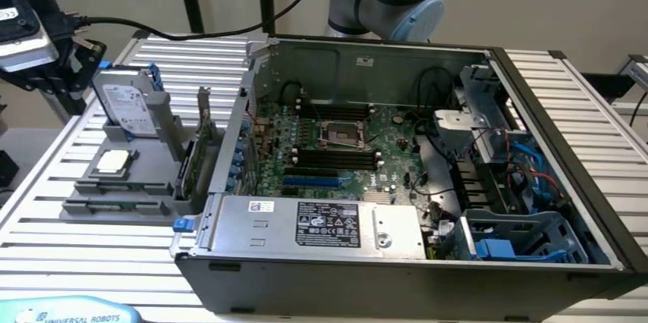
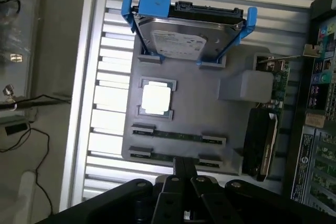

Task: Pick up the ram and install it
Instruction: 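Pick up the ram and move it above insertion slot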

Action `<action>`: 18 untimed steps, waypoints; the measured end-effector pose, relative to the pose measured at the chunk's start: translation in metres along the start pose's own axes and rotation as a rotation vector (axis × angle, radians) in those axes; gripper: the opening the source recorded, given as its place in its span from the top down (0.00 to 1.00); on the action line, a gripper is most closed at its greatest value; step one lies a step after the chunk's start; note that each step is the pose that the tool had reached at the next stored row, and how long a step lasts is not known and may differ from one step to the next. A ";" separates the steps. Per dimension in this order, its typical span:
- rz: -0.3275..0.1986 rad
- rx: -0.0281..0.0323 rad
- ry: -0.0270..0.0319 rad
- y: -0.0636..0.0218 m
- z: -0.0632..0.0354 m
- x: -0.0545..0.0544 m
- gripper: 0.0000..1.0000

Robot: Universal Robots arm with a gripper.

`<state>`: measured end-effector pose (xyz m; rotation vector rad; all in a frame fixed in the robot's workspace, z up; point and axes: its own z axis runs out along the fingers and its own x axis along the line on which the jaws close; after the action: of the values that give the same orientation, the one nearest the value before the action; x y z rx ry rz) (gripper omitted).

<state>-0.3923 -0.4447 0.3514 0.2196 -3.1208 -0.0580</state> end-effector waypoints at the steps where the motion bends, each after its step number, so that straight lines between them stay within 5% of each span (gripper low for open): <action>1: -0.019 0.0002 0.0006 0.0000 0.0003 0.000 0.89; 18: -0.327 0.0032 0.0124 -0.0002 0.0044 0.000 0.89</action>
<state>-0.3923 -0.4448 0.3470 0.7244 -3.0376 -0.0540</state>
